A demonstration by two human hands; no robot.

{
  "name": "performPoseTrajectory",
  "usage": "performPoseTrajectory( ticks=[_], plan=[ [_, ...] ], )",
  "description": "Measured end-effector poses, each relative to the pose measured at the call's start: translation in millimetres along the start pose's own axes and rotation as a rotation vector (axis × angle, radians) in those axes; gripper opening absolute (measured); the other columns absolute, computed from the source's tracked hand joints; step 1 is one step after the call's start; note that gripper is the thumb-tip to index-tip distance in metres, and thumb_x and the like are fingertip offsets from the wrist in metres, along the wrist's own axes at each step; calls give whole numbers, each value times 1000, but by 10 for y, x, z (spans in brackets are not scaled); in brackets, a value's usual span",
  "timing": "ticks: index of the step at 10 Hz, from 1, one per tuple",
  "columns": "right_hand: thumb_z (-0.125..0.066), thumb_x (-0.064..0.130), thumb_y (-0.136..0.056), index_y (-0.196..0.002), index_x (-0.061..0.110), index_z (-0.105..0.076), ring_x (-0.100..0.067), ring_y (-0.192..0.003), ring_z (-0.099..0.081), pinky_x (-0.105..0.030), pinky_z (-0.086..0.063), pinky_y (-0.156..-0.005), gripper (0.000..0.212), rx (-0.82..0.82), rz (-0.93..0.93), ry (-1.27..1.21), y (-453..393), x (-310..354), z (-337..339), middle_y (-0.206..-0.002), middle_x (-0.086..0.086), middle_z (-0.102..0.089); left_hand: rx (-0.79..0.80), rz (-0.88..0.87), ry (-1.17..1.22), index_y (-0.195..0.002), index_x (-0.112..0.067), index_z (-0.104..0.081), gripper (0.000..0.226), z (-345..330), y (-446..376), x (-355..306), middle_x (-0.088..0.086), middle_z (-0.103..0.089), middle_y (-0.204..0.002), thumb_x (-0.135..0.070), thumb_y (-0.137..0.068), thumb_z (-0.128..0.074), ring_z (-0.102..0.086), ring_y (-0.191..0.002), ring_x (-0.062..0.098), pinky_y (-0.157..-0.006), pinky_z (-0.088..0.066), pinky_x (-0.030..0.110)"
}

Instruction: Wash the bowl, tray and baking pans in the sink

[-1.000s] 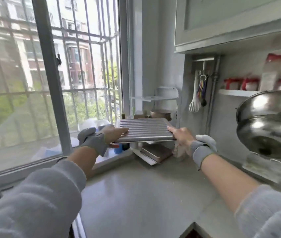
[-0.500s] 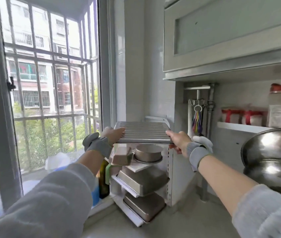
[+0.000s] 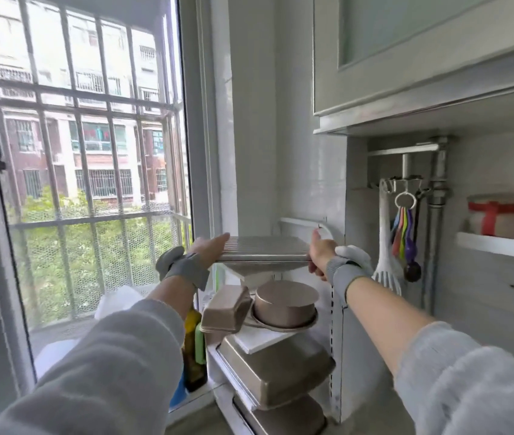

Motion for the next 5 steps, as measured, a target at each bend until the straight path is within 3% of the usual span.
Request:
performPoseTrajectory(
  ticks=[1, 2, 3, 4, 5],
  plan=[
    [-23, 46, -101, -71, 4, -45, -21, -51, -41, -28, -30, -46, 56, 43, 56, 44, -117, -58, -78, -68, -14, -49, -12, 3, -48, -122, 9, -53, 58, -79, -129, 57, 14, -57, -104, -40, -91, -57, -53, -96, 26, -81, -39, 27],
    [-29, 42, -101, -113, -5, -52, -17, -56, -32, -28, -26, -48, 54, 29, 87, 11, -170, -74, -131, -95, -21, -50, -27, 4, -99, -119, 8, -56, 60, -92, -165, 110, 15, -59, -102, -45, -91, -55, -55, -94, 27, -79, -39, 28],
    [-32, 42, -100, -139, -6, -33, -17, -67, -24, -25, -16, -52, 63, 1, 122, 15, -234, -105, -205, -136, -27, -45, -6, 13, -170, -124, 6, -53, 64, -112, -176, 167, 19, -59, -117, -49, -92, -50, -56, -109, 32, -91, -44, 33],
    [-37, 43, -98, -142, 0, -29, -16, -81, -28, -23, -15, -53, 62, -44, 143, 10, -232, -144, -226, -143, -17, -40, -2, 12, -221, -132, 4, -48, 63, -162, -105, 227, 21, -51, -135, -48, -96, -42, -49, -125, 34, -101, -39, 34],
    [-37, 44, -98, -139, -2, -34, -17, -84, -31, -25, -18, -53, 61, -96, 146, 25, -216, -173, -146, -139, -18, -45, -92, 19, -248, -131, 5, -49, 62, -38, -42, 238, 20, -51, -134, -46, -97, -40, -48, -124, 34, -100, -38, 33]
  ],
)
Point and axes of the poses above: each hand's wrist, its own y-axis away from the middle knuckle, its own z-axis out of the back of the hand, x = y × z, the point moved 5 cm from there along -y, towards the middle knuckle
